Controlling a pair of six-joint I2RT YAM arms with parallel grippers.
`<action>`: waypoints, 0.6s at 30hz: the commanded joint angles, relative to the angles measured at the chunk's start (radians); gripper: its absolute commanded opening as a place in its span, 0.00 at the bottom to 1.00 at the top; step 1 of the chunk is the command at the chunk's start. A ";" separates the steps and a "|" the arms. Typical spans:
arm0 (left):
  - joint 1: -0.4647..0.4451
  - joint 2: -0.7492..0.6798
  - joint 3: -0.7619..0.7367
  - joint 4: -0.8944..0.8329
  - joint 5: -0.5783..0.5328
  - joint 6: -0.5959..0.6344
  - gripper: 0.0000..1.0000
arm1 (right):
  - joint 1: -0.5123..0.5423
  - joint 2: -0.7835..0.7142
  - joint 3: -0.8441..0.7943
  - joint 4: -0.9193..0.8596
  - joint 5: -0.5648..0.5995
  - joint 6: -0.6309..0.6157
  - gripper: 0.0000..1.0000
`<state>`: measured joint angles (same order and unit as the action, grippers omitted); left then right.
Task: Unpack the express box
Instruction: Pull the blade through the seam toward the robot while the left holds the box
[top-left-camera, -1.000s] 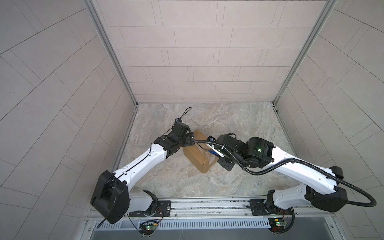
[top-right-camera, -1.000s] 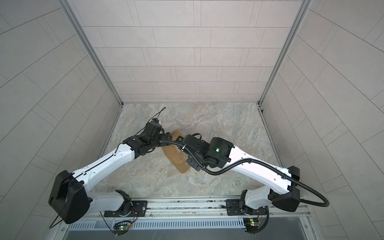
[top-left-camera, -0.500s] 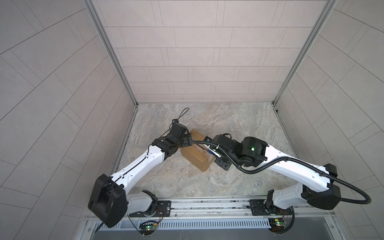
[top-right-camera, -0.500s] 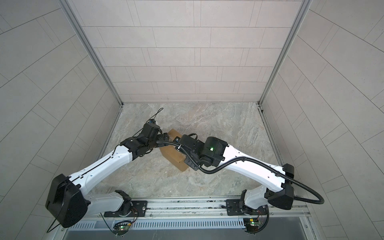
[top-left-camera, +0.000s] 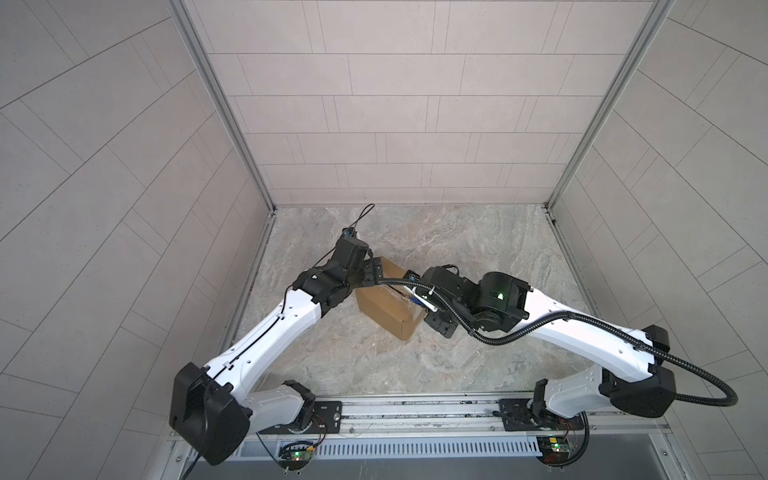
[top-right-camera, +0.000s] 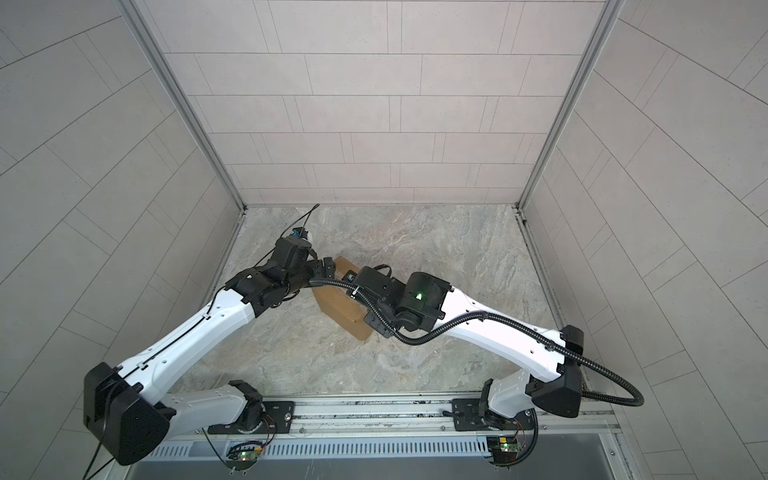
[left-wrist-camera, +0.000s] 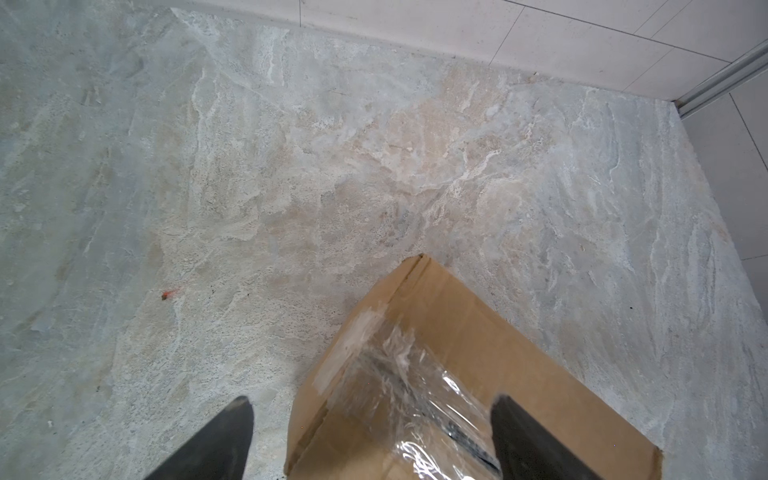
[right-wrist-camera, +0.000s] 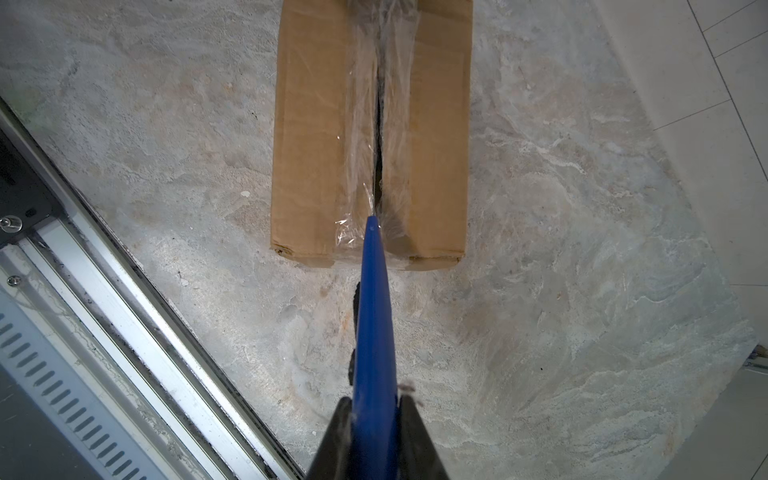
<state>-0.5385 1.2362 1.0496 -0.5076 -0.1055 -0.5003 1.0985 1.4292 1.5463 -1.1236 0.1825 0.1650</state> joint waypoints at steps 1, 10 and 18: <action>-0.008 0.049 -0.006 -0.017 -0.002 0.025 0.91 | 0.000 0.008 -0.002 -0.012 0.011 -0.009 0.00; -0.006 0.088 -0.094 0.016 -0.061 0.016 0.91 | 0.004 -0.028 0.014 -0.117 0.073 0.002 0.00; -0.006 0.077 -0.124 0.051 -0.058 0.021 0.91 | 0.004 -0.072 -0.024 -0.144 0.033 0.003 0.00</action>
<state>-0.5449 1.3033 0.9577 -0.4164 -0.1356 -0.4965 1.1011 1.3911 1.5421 -1.1717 0.2146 0.1654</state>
